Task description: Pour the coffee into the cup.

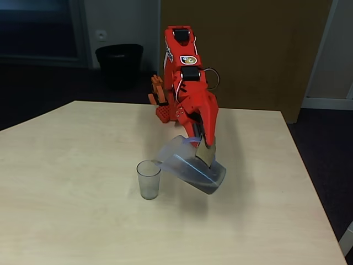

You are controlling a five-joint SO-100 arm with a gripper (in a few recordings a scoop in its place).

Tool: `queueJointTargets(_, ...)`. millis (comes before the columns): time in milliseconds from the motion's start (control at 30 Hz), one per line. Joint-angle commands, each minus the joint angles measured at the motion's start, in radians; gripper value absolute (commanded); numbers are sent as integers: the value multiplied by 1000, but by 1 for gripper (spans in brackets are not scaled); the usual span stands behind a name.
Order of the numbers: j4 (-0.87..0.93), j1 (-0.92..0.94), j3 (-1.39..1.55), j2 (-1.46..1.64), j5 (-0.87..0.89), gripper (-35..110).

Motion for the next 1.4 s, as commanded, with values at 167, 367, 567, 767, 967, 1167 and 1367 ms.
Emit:
queueJointTargets(167,-84,-17,21,23,60,0)
queueJointTargets(367,-140,-20,54,23,103,0)
queueJointTargets(567,-170,-20,75,26,140,0)
queueJointTargets(767,-181,-14,87,38,176,0)
queueJointTargets(967,-192,-5,97,48,201,0)
queueJointTargets(1167,-224,3,118,54,225,0)
queueJointTargets(1367,-235,11,137,71,236,0)
